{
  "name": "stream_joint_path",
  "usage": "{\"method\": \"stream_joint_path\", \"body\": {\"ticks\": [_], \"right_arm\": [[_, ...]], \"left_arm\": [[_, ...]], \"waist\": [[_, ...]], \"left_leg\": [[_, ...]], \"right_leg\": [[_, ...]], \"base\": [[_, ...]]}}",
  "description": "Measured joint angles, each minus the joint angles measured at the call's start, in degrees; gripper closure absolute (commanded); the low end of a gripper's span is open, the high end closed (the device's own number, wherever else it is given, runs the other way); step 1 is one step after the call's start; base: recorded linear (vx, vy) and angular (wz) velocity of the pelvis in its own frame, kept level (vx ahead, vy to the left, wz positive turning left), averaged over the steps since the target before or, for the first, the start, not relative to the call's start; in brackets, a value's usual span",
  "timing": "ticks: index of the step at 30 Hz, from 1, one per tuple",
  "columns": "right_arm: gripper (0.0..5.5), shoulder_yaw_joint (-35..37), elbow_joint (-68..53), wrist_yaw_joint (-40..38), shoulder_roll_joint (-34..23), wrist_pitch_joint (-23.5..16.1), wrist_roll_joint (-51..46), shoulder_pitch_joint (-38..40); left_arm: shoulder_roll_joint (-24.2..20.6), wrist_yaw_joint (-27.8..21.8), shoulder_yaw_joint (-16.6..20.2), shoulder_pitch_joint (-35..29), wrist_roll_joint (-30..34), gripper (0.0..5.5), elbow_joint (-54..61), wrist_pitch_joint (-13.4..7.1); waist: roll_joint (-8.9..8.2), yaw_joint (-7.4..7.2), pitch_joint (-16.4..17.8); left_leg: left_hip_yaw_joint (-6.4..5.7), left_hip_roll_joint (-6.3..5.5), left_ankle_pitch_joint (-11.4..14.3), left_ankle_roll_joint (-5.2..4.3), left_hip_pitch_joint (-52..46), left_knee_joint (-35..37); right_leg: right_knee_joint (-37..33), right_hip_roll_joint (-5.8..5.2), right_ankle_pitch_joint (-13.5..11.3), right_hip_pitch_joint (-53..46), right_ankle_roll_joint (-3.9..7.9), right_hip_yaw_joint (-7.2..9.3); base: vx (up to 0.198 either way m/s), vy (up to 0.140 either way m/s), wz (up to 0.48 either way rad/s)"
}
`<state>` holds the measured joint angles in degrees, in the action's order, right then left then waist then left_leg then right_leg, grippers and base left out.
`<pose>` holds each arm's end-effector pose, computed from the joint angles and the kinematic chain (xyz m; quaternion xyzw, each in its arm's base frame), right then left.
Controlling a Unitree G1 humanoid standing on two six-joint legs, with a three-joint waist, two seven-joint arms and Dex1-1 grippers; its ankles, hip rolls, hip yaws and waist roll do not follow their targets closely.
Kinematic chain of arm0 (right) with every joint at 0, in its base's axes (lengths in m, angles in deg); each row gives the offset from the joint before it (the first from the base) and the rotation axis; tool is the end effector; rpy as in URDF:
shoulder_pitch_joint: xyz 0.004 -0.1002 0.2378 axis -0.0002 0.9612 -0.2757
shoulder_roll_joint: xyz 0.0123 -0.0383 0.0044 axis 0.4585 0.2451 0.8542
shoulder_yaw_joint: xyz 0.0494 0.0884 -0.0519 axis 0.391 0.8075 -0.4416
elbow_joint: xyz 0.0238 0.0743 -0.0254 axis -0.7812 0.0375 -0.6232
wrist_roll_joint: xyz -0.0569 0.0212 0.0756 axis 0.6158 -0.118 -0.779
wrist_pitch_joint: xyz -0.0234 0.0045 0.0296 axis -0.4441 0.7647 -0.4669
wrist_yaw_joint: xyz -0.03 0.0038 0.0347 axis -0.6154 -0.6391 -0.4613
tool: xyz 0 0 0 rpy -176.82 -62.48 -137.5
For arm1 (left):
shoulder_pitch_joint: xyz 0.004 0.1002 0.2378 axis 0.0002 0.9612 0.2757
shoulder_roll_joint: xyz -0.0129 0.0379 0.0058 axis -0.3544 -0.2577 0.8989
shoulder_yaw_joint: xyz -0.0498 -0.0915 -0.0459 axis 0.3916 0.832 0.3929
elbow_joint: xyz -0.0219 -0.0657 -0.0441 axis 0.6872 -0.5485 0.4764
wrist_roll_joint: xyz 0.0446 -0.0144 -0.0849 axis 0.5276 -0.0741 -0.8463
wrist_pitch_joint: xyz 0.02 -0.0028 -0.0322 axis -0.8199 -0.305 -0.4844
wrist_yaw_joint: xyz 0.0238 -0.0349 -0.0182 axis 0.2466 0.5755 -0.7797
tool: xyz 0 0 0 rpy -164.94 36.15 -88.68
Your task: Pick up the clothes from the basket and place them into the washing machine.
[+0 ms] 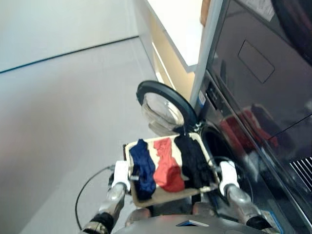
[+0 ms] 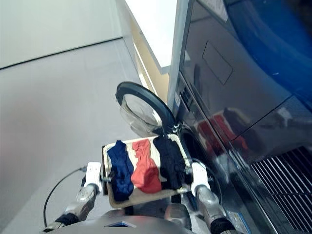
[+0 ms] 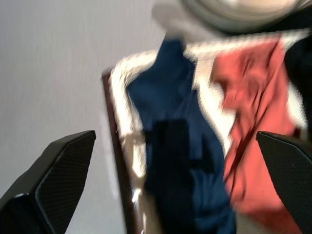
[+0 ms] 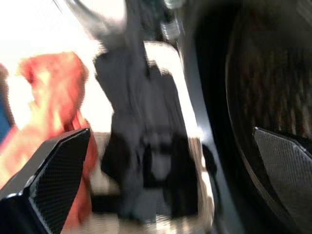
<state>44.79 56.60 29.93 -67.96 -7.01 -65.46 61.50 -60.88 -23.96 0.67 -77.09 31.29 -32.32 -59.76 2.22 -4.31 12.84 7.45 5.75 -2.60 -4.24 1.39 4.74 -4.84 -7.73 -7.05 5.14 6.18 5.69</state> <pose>0.1783 -0.1969 -0.0371 -0.0543 0.1704 0.0674 0.9816 0.1875 0.1643 -0.0622 0.0111 0.2328 -0.0014 0.9725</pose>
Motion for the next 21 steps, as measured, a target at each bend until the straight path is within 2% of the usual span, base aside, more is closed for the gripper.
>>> {"method": "stream_joint_path", "body": {"ticks": [1, 2, 5, 6, 8, 9, 11, 12, 13, 16, 18, 21], "right_arm": [[0.0, -0.35, -2.51, -0.53, -0.34, -0.07, 0.01, -0.51], [0.0, -0.53, -4.38, -0.88, -0.75, -0.2, 0.0, -1.03], [0.0, -1.42, -8.33, -2.48, -1.49, -0.28, 0.03, -4.02], [0.0, -2.01, -8.92, -3.28, -1.55, -0.06, 0.06, -5.5], [0.0, -3.04, -11.76, -4.31, -1.93, -0.28, 0.13, -8.22], [0.0, -3.38, -12.5, -4.94, -1.81, -0.32, 0.15, -10.12], [0.0, -4.26, -13.91, -6.03, -1.88, -0.38, 0.29, -12.84], [0.0, -4.83, -15.37, -6.77, -1.98, -0.37, 0.31, -13.8], [0.0, -4.94, -17.3, -7.24, -2.11, -0.58, 0.35, -14.05], [0.0, -5.98, -19.81, -8.5, -1.96, -1.17, 1.3, -16.6], [0.0, -7.18, -20.41, -9.21, -1.97, -1.21, 1.3, -18.71], [0.0, -7.84, -21.94, -10.34, -1.99, -1.61, 1.3, -20.24]], "left_arm": [[-0.06, 0.66, -0.7, -1.05, -0.61, 0.0, 1.36, -0.03], [-0.03, 1.3, -1.75, -2.38, -1.07, 0.0, 1.72, -0.02], [0.25, 3.43, -3.72, -7.32, -3.08, 0.0, 2.54, 0.09], [1.1, 4.13, -3.86, -9.08, -3.44, 0.0, 2.53, 0.28], [1.56, 5.8, -3.81, -12.26, -4.86, 0.0, 2.32, 0.37], [2.22, 6.49, -3.9, -14.23, -5.26, 0.0, 1.97, 0.37], [3.06, 8.29, -3.76, -17.06, -7.27, 0.0, 0.53, 0.42], [3.25, 9.31, -3.7, -18.28, -8.09, 0.0, 0.45, 0.38], [3.23, 10.19, -3.54, -19.43, -8.37, 0.0, 0.17, 0.38], [3.1, 12.64, -2.56, -22.74, -9.31, 0.0, -0.79, 0.43], [3.04, 13.89, -1.11, -24.39, -9.37, 0.0, -2.26, 0.42], [3.08, 16.05, 0.89, -26.75, -9.47, 0.0, -6.32, 0.49]], "waist": [[-0.03, -0.05, 0.72], [-0.02, -0.2, 1.72], [-0.41, -0.45, 5.27], [-0.68, -0.69, 6.73], [-1.09, -0.71, 8.58], [-1.22, -1.26, 9.57], [-1.48, -1.56, 11.18], [-1.63, -1.98, 11.63], [-1.76, -1.93, 11.86], [-2.56, -2.01, 13.88], [-3.07, -2.0, 14.83], [-3.55, -2.16, 15.29]], "left_leg": [[0.19, 0.23, -0.23, -0.16, 1.0, 0.0], [0.23, 0.43, -0.46, -0.32, 1.48, -0.02], [0.43, 1.08, -0.72, -0.63, 5.45, -1.79], [0.48, 1.25, -0.8, -0.73, 6.24, -2.28], [0.68, 1.38, -1.01, -0.79, 8.74, -3.15], [0.76, 1.42, -1.16, -0.79, 9.23, -3.27], [0.87, 1.44, -1.17, -0.78, 10.49, -3.99], [0.95, 1.41, -1.16, -0.81, 11.54, -4.69], [0.91, 1.4, -1.1, -0.86, 12.96, -5.37], [0.8, 1.3, -1.05, -0.92, 15.63, -7.22], [0.88, 1.37, -0.96, -1.03, 17.35, -8.5], [0.74, 1.63, -0.78, -1.23, 20.7, -10.67]], "right_leg": [[0.15, 0.23, -0.15, 1.18, -0.07, -0.19], [0.17, 0.43, -0.6, 1.77, -0.63, -0.27], [2.62, 1.04, -0.68, 6.27, -0.79, -0.58], [3.22, 1.34, -0.69, 7.24, -0.85, -0.7], [4.99, 1.23, -0.57, 10.38, -1.19, -1.07], [5.63, 1.33, -0.49, 11.2, -1.11, -1.2], [7.81, 1.24, 0.09, 13.24, -1.42, -1.38], [9.17, 1.58, 0.56, 14.69, -1.4, -1.56], [11.08, 1.23, 1.33, 16.63, -1.32, -1.65], [15.7, 1.18, 2.78, 20.73, -1.87, -2.07], [17.95, 1.22, 3.35, 23.24, -1.92, -2.74], [20.99, 1.25, 4.07, 27.04, -2.49, -2.91]], "base": [[-0.113, -0.046, -0.102], [-0.129, -0.056, -0.116], [-0.081, -0.069, -0.064], [0.0, 0.0, 0.0], [-0.054, -0.026, -0.079], [-0.057, -0.024, -0.06], [-0.078, -0.026, -0.042], [-0.09, -0.036, -0.011], [-0.062, -0.026, -0.002], [-0.069, -0.016, 0.01], [-0.07, -0.012, -0.04], [-0.035, -0.007, 0.002]]}}
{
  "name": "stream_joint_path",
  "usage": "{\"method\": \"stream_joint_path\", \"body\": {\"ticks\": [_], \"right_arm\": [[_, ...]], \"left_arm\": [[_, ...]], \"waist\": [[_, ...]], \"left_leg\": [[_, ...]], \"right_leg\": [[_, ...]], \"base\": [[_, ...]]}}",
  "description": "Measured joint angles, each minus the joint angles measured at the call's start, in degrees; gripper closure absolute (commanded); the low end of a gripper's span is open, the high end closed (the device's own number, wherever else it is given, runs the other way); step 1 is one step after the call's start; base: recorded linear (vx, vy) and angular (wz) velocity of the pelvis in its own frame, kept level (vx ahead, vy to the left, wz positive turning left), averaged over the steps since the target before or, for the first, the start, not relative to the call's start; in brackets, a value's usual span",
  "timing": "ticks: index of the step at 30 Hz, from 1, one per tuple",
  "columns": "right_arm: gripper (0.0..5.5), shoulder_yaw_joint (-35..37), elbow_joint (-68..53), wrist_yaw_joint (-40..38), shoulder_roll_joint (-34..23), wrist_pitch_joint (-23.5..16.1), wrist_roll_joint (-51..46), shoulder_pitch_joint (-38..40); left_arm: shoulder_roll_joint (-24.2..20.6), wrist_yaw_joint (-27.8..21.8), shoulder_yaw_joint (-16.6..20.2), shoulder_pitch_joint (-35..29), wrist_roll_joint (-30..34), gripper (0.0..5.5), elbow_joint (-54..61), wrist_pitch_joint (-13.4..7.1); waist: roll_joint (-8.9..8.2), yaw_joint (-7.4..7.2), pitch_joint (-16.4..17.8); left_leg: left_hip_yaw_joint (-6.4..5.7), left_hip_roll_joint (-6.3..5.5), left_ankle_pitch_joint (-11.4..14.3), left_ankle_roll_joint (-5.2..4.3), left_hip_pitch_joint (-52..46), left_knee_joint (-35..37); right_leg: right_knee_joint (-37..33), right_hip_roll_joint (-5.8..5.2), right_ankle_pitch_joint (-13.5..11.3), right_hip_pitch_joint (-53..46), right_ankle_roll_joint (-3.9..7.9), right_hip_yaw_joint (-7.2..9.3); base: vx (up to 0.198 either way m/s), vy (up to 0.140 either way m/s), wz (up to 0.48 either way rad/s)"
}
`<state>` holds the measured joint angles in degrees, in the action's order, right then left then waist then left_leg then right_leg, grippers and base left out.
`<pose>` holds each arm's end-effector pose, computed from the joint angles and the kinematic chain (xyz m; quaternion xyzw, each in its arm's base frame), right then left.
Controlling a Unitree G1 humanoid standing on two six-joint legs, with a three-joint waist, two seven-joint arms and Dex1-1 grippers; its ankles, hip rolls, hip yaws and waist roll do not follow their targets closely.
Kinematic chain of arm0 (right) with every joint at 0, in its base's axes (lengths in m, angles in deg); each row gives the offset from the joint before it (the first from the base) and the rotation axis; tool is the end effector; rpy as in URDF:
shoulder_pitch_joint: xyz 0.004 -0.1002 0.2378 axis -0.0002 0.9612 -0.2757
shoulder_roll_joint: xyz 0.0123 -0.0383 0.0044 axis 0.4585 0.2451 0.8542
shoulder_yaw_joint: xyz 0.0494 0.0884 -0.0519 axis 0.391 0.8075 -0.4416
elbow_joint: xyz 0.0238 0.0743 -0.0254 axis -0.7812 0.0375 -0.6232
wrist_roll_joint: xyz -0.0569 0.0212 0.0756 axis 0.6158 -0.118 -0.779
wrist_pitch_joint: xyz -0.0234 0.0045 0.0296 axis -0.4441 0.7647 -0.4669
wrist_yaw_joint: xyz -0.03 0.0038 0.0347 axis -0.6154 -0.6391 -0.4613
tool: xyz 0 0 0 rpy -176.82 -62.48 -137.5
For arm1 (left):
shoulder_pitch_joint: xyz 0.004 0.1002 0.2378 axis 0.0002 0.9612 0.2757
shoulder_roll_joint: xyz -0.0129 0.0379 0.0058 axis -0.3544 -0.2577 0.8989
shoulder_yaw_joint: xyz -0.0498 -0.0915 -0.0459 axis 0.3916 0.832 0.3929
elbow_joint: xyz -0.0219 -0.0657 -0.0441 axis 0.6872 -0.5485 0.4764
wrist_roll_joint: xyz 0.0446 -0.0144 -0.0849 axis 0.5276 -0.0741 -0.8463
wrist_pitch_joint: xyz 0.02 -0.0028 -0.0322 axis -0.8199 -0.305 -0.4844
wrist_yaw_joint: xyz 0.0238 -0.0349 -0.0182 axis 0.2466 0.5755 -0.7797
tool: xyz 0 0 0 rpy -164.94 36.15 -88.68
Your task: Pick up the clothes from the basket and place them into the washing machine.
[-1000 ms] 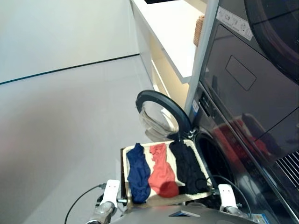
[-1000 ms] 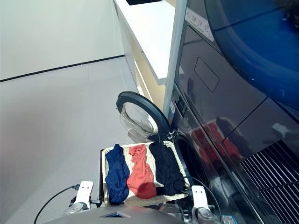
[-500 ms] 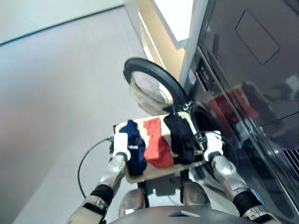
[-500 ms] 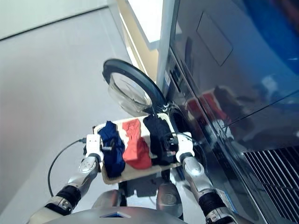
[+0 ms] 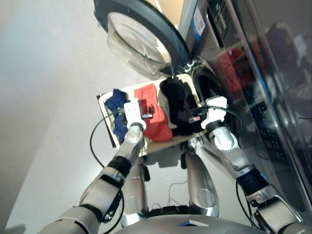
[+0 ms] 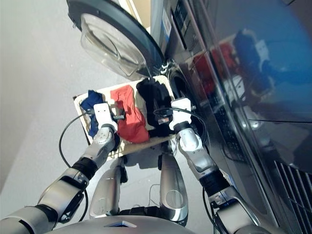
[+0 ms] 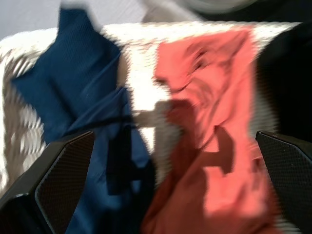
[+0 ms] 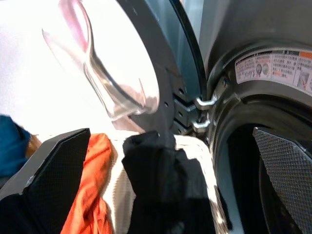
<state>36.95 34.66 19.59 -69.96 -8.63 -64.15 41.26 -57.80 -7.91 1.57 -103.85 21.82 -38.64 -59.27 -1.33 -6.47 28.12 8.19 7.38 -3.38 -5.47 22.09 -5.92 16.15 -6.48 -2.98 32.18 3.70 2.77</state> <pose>0.2547 -0.1315 0.0900 -0.0615 -0.1718 0.1447 0.9725 0.3012 0.1267 0.0293 -0.0531 0.0872 0.1091 0.9888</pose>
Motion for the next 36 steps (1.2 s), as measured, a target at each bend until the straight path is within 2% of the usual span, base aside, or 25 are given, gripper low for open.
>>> {"method": "stream_joint_path", "body": {"ticks": [3, 4, 11, 18, 21, 24, 27, 30, 36], "right_arm": [[0.0, -0.62, -0.23, -0.82, 0.03, -0.03, -0.01, -0.55], [0.0, -0.79, -0.44, -1.0, -0.04, -0.03, -0.01, -0.71], [0.0, -1.6, -0.5, -2.58, -0.09, -0.12, -0.02, -0.85], [0.0, -1.71, -0.5, -2.66, -0.28, -0.68, -0.09, -1.34], [0.0, -2.04, -0.54, -2.68, -0.36, -1.44, -0.13, -2.21], [0.0, -2.07, -0.55, -2.66, -0.39, -2.47, -0.27, -2.66], [0.0, -2.16, -0.62, -2.6, -0.42, -2.67, -1.04, -3.03], [0.0, -2.18, -0.62, -2.59, -0.48, -3.6, -1.29, -3.45], [0.0, -2.32, -1.18, -2.58, -0.41, -3.7, -1.33, -4.35]], "left_arm": [[0.01, 1.83, 2.02, -2.13, -1.36, 0.0, -3.89, -0.01], [-0.03, 2.34, 2.45, -2.74, -2.0, 0.0, -4.84, 0.02], [-0.61, 4.16, 4.41, -3.01, -3.8, 0.0, -5.5, -0.05], [-1.33, 4.1, 4.93, -3.86, -4.25, 0.0, -8.45, -0.02], [-2.9, 4.32, 7.16, -6.2, -4.07, 0.0, -13.08, 0.59], [-5.38, 4.8, 6.68, -8.05, -1.26, 0.0, -14.12, 1.42], [-7.05, 4.89, 9.5, -10.4, -1.2, 0.0, -17.63, 1.54], [-8.72, 5.25, 9.97, -11.29, -1.13, 0.0, -18.4, 1.71], [-9.28, 5.29, 11.69, -12.33, -1.21, 0.0, -19.72, 2.42]], "waist": [[-0.82, -0.05, 0.61], [-1.07, -0.01, 0.74], [-1.43, -0.04, 0.95], [-1.5, 0.0, 0.98], [-1.74, -0.2, 1.11], [-1.92, -0.23, 1.2], [-2.31, -0.68, 1.35], [-2.44, -1.16, 1.33], [-3.49, -1.47, 1.41]], "left_leg": [[-0.2, 0.6, 0.51, -0.6, 2.66, -2.51], [-0.28, 0.77, 0.67, -0.54, 3.55, -3.14], [-0.38, 2.02, 1.13, -1.14, 6.84, -5.44], [-0.44, 2.11, 1.18, -1.23, 8.53, -5.77], [-0.45, 2.29, 1.31, -1.44, 9.37, -6.29], [-0.68, 2.35, 1.38, -1.62, 10.78, -6.92], [-0.86, 2.69, 2.26, -1.69, 12.12, -8.65], [-0.86, 2.86, 3.02, -1.62, 14.06, -10.4], [-0.27, 3.45, 4.43, -1.51, 15.99, -12.98]], "right_leg": [[2.45, 0.11, 0.69, 2.61, -0.92, -0.02], [3.11, 0.21, 0.93, 3.57, -1.08, -0.11], [5.1, 1.31, 1.12, 6.93, -1.67, -0.39], [5.02, 1.42, 1.0, 8.43, -1.81, -0.41], [4.97, 1.56, 0.91, 9.02, -1.94, -0.37], [4.96, 1.59, 0.8, 9.98, -2.1, -0.21], [5.06, 1.81, 0.77, 10.65, -2.12, -0.28], [5.3, 1.92, 0.65, 11.97, -2.27, -0.35], [5.81, 2.42, 0.53, 13.54, -2.2, -1.42]], "base": [[0.0, 0.0, 0.0], [0.0, 0.0, 0.0], [0.0, 0.0, 0.0], [0.0, 0.0, 0.0], [0.0, 0.0, 0.0], [0.0, 0.0, 0.0], [0.0, 0.0, 0.0], [0.0, 0.0, 0.0], [0.0, 0.0, 0.0]]}}
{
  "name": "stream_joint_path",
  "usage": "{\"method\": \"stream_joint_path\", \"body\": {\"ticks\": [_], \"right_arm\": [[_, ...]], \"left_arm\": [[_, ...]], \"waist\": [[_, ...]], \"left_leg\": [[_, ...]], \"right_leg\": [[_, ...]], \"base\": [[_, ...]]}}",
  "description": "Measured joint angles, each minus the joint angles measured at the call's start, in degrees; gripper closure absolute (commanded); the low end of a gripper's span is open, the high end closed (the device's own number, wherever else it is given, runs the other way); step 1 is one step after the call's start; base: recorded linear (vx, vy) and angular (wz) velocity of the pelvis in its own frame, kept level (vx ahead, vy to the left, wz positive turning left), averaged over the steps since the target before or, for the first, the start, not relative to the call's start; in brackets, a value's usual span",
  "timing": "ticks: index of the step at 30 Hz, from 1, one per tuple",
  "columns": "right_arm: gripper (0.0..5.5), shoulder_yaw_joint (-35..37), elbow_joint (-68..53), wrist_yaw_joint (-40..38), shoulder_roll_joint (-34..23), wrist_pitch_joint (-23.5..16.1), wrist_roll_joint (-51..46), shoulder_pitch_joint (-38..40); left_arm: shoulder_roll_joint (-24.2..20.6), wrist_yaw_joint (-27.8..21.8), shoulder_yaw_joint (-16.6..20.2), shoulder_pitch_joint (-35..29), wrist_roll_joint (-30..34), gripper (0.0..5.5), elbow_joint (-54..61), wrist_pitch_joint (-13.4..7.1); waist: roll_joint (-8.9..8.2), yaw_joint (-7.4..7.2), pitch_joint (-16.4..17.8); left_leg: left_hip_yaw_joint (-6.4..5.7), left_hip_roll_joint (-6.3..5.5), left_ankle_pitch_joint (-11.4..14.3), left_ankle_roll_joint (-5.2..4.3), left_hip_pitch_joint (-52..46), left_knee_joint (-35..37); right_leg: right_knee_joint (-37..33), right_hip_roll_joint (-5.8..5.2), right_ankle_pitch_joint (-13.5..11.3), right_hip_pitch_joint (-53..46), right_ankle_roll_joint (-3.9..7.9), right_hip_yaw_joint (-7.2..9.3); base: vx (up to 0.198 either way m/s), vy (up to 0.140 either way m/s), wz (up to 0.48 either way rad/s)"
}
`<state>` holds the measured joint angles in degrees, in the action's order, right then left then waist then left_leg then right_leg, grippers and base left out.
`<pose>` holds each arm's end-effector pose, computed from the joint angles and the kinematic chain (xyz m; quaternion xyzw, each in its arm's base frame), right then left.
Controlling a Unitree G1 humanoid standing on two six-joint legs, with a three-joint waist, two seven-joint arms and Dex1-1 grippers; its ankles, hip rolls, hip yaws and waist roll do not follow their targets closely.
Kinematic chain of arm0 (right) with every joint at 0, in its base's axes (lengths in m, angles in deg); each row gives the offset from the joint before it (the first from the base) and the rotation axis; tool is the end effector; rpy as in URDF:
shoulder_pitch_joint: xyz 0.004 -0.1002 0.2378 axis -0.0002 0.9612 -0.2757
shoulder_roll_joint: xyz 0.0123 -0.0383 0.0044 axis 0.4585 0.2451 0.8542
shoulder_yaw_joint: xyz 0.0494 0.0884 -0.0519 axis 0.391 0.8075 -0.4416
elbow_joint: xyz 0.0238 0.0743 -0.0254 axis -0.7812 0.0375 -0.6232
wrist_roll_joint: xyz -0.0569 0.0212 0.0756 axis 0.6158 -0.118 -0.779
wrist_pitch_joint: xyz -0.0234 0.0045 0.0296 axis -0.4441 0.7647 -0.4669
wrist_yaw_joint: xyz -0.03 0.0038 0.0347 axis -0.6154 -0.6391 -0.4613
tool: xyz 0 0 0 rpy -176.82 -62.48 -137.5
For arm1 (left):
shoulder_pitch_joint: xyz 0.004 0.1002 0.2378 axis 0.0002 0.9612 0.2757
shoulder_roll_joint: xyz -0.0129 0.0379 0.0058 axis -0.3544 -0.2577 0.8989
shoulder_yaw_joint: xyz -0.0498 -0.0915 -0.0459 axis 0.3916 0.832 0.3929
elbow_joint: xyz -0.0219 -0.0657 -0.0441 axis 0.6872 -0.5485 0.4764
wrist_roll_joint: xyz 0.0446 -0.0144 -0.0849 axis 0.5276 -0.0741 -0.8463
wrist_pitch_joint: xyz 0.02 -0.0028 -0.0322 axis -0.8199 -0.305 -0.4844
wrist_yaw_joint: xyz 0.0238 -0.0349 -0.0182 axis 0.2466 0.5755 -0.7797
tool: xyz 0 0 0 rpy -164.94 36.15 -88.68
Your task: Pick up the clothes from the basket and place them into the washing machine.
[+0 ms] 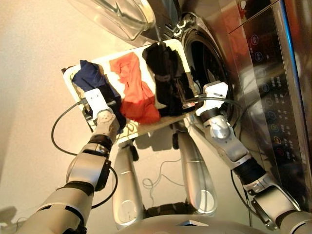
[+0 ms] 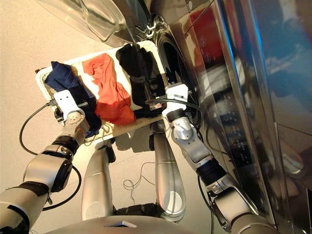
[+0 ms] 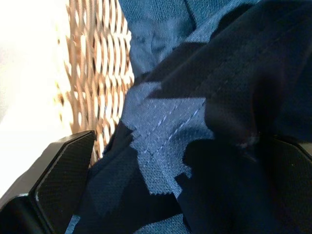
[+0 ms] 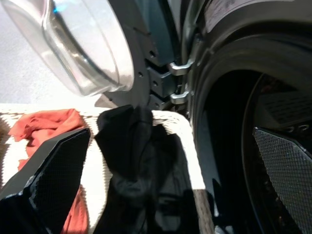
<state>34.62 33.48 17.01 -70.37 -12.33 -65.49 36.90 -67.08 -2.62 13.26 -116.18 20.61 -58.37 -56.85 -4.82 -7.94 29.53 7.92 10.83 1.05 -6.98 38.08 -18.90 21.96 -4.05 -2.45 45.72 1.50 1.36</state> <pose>0.2604 -0.1201 0.1107 -0.0414 -0.2358 0.1554 0.9584 0.3317 0.2074 0.0583 -0.0393 0.1234 0.3109 0.9416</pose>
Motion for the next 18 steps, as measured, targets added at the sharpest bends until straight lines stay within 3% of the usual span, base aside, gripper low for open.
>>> {"method": "stream_joint_path", "body": {"ticks": [8, 18], "right_arm": [[0.0, 0.11, -1.18, 0.52, -0.1, -0.03, -0.14, 0.53], [0.0, 1.24, -3.75, 2.29, -1.23, -0.03, -2.31, 1.28]], "left_arm": [[-1.35, -0.27, -0.63, -1.5, 0.06, 0.0, 0.05, 0.2], [-3.27, -5.25, -0.78, -2.82, -0.38, 0.0, 0.79, -0.24]], "waist": [[-0.26, -0.05, -0.03], [-0.49, -0.37, -0.15]], "left_leg": [[-0.16, 0.14, 0.21, 0.02, 1.87, -0.83], [-1.11, 0.35, 1.22, 0.18, 6.71, -4.58]], "right_leg": [[0.14, 0.11, -0.14, 1.59, 0.02, 0.03], [2.02, 0.08, -0.07, 5.22, 0.1, 0.28]], "base": [[0.0, 0.0, 0.0], [0.0, 0.0, 0.0]]}}
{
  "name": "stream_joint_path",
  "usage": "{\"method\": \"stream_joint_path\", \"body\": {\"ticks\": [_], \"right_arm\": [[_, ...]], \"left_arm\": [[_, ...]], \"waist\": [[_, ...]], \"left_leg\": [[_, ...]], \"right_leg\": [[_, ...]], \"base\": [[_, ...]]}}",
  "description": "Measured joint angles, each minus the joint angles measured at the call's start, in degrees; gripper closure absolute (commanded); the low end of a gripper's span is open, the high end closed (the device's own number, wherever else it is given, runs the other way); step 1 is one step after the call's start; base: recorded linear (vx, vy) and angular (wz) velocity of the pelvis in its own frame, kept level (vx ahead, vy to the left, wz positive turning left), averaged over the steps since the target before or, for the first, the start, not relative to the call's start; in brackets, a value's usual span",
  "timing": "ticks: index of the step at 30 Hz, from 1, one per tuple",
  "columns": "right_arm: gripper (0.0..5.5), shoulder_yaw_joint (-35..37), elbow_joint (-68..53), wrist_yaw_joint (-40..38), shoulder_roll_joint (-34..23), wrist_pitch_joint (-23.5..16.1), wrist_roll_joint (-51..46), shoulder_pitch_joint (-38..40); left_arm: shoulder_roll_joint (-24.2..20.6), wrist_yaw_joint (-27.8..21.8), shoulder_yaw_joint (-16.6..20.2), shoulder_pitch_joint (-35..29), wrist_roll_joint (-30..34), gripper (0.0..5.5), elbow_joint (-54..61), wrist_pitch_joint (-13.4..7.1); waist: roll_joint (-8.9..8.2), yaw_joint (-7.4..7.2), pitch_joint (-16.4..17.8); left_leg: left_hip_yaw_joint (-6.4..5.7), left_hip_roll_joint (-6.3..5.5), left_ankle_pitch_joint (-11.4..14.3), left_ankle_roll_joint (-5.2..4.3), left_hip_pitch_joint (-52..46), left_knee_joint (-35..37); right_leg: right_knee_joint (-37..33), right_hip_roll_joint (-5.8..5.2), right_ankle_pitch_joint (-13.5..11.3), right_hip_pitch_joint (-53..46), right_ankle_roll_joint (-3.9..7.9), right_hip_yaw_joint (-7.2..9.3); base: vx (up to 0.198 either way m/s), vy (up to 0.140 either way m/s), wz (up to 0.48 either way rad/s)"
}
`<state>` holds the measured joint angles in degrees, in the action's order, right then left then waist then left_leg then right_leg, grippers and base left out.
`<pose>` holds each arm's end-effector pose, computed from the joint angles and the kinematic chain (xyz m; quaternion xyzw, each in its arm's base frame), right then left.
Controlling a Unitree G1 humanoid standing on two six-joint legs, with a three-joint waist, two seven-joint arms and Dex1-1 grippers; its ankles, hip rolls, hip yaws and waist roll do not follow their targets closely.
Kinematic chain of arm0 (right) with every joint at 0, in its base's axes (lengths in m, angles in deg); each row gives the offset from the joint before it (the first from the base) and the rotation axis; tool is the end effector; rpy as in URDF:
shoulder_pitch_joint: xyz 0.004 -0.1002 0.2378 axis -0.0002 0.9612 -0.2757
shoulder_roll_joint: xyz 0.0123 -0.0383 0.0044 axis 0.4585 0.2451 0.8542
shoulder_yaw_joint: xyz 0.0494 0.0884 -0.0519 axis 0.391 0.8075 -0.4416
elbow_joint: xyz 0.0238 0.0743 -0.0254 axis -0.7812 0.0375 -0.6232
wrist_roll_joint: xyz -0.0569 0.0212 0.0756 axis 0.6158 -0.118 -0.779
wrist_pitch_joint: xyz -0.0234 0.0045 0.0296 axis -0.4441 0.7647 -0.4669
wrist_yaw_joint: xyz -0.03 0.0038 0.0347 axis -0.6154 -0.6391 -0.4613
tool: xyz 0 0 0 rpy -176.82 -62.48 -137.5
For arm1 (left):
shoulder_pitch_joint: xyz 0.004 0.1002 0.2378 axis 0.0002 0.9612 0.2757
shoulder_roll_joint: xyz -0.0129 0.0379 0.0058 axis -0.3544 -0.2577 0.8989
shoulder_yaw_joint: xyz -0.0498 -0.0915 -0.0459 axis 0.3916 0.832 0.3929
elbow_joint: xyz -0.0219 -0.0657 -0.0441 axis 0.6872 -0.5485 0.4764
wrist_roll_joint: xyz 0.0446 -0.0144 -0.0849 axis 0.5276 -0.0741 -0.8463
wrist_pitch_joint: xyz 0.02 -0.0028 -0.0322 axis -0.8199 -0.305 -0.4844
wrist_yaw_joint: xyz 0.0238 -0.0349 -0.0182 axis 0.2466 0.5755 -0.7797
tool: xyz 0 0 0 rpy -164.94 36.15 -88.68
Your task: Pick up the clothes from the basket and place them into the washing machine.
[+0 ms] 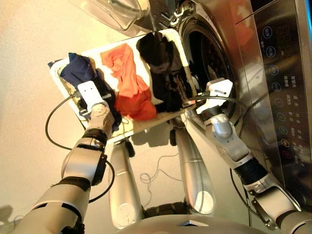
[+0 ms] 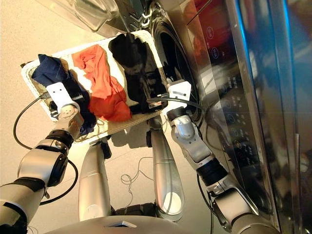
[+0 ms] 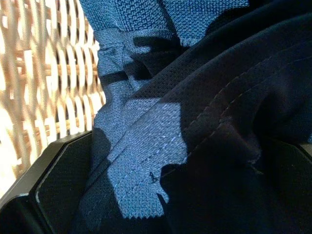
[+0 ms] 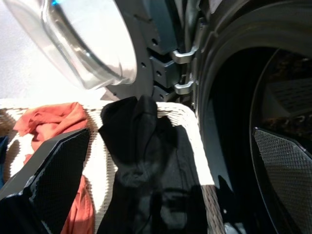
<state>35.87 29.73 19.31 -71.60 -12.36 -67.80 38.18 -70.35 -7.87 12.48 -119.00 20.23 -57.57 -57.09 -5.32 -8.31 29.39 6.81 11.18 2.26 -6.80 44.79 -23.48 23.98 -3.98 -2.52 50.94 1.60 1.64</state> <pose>0.2551 -0.1255 0.1176 -0.0242 -0.2486 0.1723 0.9529 0.3411 0.2206 0.0826 -0.0355 0.0803 0.2758 0.9572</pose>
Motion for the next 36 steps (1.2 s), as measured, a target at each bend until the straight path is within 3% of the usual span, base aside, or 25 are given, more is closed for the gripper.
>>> {"method": "stream_joint_path", "body": {"ticks": [4, 5, 6, 7, 8, 9, 11, 18, 25, 29, 32, 36], "right_arm": [[0.0, 0.61, -1.22, 0.56, -0.64, 0.0, -0.12, 0.18], [0.0, 0.95, -1.33, 0.66, -0.64, -0.01, -0.13, 0.3], [0.0, 1.17, -1.36, 0.71, -0.67, -0.01, -0.17, 0.47], [0.0, 1.26, -1.37, 0.87, -0.7, -0.02, -0.56, 0.59], [0.0, 1.3, -1.43, 1.11, -0.71, -0.01, -1.16, 0.73], [0.0, 1.4, -1.52, 1.27, -0.74, -0.01, -1.36, 0.98], [0.0, 1.29, -1.67, 1.55, -0.86, -0.01, -1.56, 1.09], [0.0, 1.01, -3.02, 2.77, -1.21, -0.03, -2.75, 3.32], [0.0, 0.84, -3.04, 3.86, -1.29, 0.0, -3.85, 5.09], [0.0, -0.47, -2.58, 4.7, -1.41, 0.09, -3.86, 5.29], [0.0, -0.69, -1.48, 4.9, -1.53, 0.08, -3.85, 6.27], [0.0, -0.13, -0.54, 4.94, -2.49, 0.31, -3.92, 8.12]], "left_arm": [[-0.4, -0.47, -0.02, -0.36, 0.01, 0.0, 0.62, -0.22], [-0.46, -0.48, -0.03, -0.35, 0.02, 0.75, 0.72, -0.26], [-0.49, -0.65, -0.1, -0.37, 0.07, 1.01, 0.88, -0.28], [-0.5, -0.95, -0.36, -0.45, 0.07, 2.48, 1.18, -0.28], [-0.51, -1.11, -0.82, -0.71, 0.13, 3.3, 1.23, -0.32], [-0.48, -1.12, -1.4, -0.98, 0.28, 4.53, 1.23, -0.39], [-0.48, -1.12, -1.54, -1.35, 0.58, 5.5, 1.2, -0.09], [-0.61, -1.15, -2.26, 0.45, 0.74, 5.5, 1.0, 0.09], [0.38, -1.11, -2.79, 2.29, 0.8, 5.5, 2.7, 0.01], [2.64, -0.88, -3.76, 10.01, 0.78, 5.5, 11.16, -1.94], [4.66, -0.06, -4.55, 17.09, 1.63, 5.5, 20.61, -3.85], [3.29, 1.75, -7.59, 25.34, 11.43, 5.5, 33.53, -5.65]], "waist": [[-0.27, 0.2, -0.19], [-0.37, 0.18, -0.45], [-0.48, 0.15, -0.99], [-0.69, 0.13, -1.37], [-0.96, 0.14, -1.56], [-1.05, 0.21, -1.61], [-1.09, 0.21, -1.64], [-1.53, 0.33, -3.22], [-1.38, 0.6, -4.13], [-1.32, 1.02, -4.07], [-1.22, 2.18, -4.01], [-0.1, 3.35, -3.07]], "left_leg": [[-0.34, 0.08, 0.51, 0.3, 1.93, -2.03], [-0.4, 0.1, 0.7, 0.32, 2.53, -2.69], [-0.42, 0.09, 0.79, 0.4, 3.36, -3.27], [-0.54, 0.18, 1.05, 0.39, 4.21, -4.18], [-0.63, 0.3, 1.39, 0.43, 5.01, -5.17], [-0.77, 0.3, 1.56, 0.52, 5.47, -5.76], [-0.76, 0.64, 2.48, 0.41, 5.87, -7.04], [-0.62, 1.05, 4.2, 0.82, 6.08, -9.8], [-0.41, -0.14, 4.1, 0.74, 5.35, -9.39], [0.52, -0.99, 3.37, 0.87, -0.28, -5.46], [1.38, -1.91, 1.97, 0.98, -5.63, -0.56], [1.5, -3.25, -1.2, 0.78, -12.37, 6.66]], "right_leg": [[1.43, -0.08, 0.11, 1.62, -0.06, -0.01], [1.92, -0.09, 0.19, 2.21, -0.06, -0.07], [2.26, -0.14, 0.21, 2.98, -0.07, -0.16], [3.0, -0.1, 0.25, 3.7, -0.1, -0.16], [3.44, -0.07, 0.32, 4.34, -0.09, -0.2], [3.99, -0.07, 0.32, 4.62, -0.09, -0.21], [4.21, -0.04, 0.74, 4.79, -0.18, -0.07], [6.73, -0.01, 1.85, 5.13, -0.11, -0.27], [7.24, -0.77, 1.98, 4.67, 0.16, -0.38], [5.74, -1.37, 1.93, 0.38, 0.09, -0.77], [3.39, -1.91, 2.33, -3.5, 0.74, -1.2], [0.35, -2.71, 1.93, -8.71, 0.73, -0.42]], "base": [[0.0, 0.0, 0.0], [0.0, 0.0, 0.0], [0.0, 0.0, 0.0], [0.0, 0.0, 0.0], [0.073, 0.01, -0.015], [0.074, 0.009, -0.016], [0.035, 0.008, -0.03], [-0.014, 0.002, 0.0], [-0.028, 0.007, 0.013], [0.0, 0.0, 0.0], [0.019, 0.011, 0.014], [0.075, 0.023, 0.096]]}}
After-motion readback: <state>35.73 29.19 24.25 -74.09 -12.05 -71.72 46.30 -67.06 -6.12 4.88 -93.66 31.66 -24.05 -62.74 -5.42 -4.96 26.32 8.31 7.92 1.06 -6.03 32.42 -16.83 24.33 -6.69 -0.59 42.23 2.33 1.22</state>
